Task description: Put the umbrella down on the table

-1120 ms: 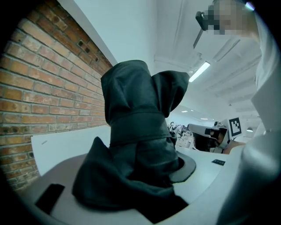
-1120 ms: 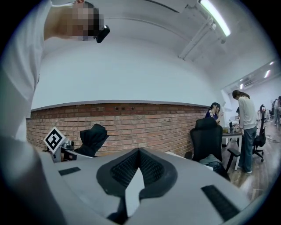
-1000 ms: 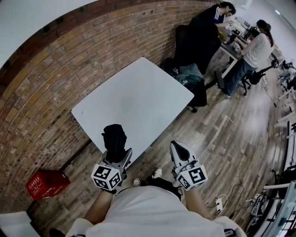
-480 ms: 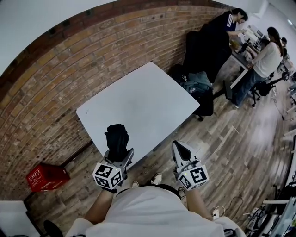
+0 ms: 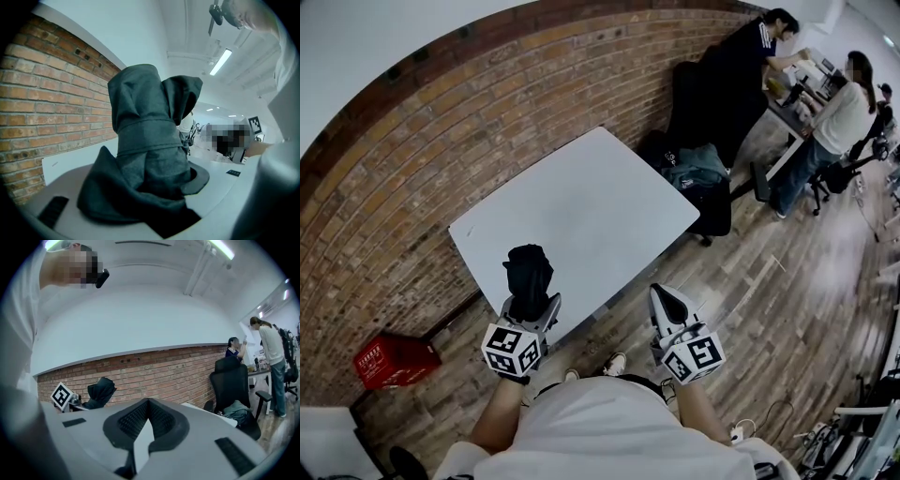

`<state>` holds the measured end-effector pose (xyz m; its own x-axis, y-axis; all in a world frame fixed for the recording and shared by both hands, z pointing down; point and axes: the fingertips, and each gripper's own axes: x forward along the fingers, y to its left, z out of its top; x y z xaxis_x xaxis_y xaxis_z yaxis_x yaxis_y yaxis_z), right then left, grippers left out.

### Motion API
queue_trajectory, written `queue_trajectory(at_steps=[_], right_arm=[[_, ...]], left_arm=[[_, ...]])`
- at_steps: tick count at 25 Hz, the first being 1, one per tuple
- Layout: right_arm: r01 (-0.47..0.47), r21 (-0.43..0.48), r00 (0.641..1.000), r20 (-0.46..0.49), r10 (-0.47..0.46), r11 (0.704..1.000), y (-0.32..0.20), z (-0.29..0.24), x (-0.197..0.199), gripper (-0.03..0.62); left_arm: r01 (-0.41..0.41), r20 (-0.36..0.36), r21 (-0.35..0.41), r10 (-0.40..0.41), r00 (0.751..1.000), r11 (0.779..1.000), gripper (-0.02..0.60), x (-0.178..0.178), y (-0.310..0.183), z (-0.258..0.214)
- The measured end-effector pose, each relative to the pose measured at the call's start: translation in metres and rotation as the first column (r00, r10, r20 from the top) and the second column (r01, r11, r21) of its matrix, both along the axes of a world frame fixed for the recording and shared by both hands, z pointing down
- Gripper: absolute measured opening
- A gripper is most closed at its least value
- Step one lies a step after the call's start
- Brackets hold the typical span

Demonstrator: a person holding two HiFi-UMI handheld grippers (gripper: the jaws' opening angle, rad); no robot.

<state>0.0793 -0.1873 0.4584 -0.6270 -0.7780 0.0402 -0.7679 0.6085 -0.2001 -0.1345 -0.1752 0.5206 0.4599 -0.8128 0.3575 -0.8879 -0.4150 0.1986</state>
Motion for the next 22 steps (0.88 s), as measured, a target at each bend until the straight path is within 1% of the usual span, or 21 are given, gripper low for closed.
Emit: queue_trajectory(at_steps=[3,8,13,16,22], right_arm=[[0.004,0.006,1.000,-0.005,-0.004,1.000,-0.005,-0.001,0.007,0.018],[0.014,0.001,1.000,-0.001,-0.014,1.000,-0.010,0.002,0.013,0.018],[0.014,-0.004,1.000,-0.002,-0.014,1.000,-0.013,0.005,0.025,0.018],[0.009,-0.005,1.000,-0.001,-0.009,1.000,-0.016,0.007,0.033,0.018],[0.015,-0.012,1.000,-0.002,-0.015,1.000,-0.020,0.011,0.042,0.018]], left_arm=[[-0.029,0.048,-0.017,0.030,0.998,0.999,0.227,0.006,-0.011,0.005],[-0.027,0.037,-0.080,0.030,0.999,0.996,0.227,0.012,-0.033,0.028],[-0.047,0.066,-0.139,0.057,0.996,0.989,0.227,0.025,-0.049,0.054],[-0.055,0.061,-0.181,0.067,0.996,0.982,0.227,0.036,-0.056,0.073],[-0.021,0.093,-0.244,0.045,0.995,0.970,0.227,0.046,-0.075,0.112]])
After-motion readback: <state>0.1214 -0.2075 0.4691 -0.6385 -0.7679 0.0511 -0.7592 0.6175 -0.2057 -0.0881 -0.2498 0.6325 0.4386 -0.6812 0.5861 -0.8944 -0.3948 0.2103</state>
